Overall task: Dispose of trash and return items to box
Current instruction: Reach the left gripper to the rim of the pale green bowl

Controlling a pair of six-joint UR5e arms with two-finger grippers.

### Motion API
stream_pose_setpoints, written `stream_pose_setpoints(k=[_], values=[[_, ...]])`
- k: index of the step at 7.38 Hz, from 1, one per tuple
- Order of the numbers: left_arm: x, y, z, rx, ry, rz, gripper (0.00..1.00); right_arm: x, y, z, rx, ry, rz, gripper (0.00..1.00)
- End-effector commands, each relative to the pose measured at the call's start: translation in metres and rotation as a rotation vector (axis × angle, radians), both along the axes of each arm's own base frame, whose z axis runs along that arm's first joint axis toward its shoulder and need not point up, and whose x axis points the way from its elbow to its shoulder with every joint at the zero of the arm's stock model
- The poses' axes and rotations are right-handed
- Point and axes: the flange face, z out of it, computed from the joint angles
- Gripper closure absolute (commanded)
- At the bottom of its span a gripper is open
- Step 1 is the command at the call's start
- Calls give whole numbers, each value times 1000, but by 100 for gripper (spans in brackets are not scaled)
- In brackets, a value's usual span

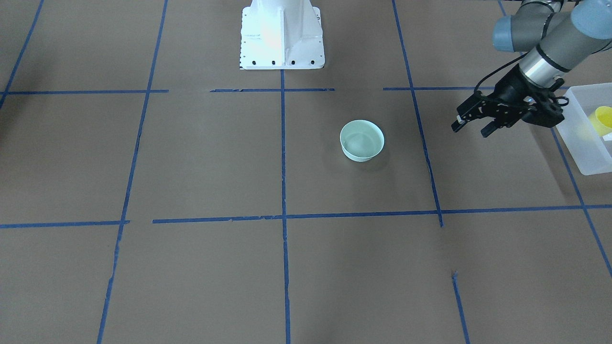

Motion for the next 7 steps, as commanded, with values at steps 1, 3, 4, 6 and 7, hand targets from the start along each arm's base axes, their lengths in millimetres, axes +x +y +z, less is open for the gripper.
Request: stream_pose_setpoints(k=[1,3,4,6,7], values=[[65,20,-22,-56,9,-32,0,-19,-5,-32,55,-45,-35,0],[106,39,-22,-82,-10,-35,0,-33,0,-30,38,-128,-42,0],[127,47,-23,-85,-54,-53,0,-39,-1,-31,16,-136,-30,0],[163,50,-39,-97,-136,-61,1,-70,-13,-56,-51,-168,24,0],[172,56,-39,-91,-149,-60,1,-80,-15,-66,-67,-190,34,0]])
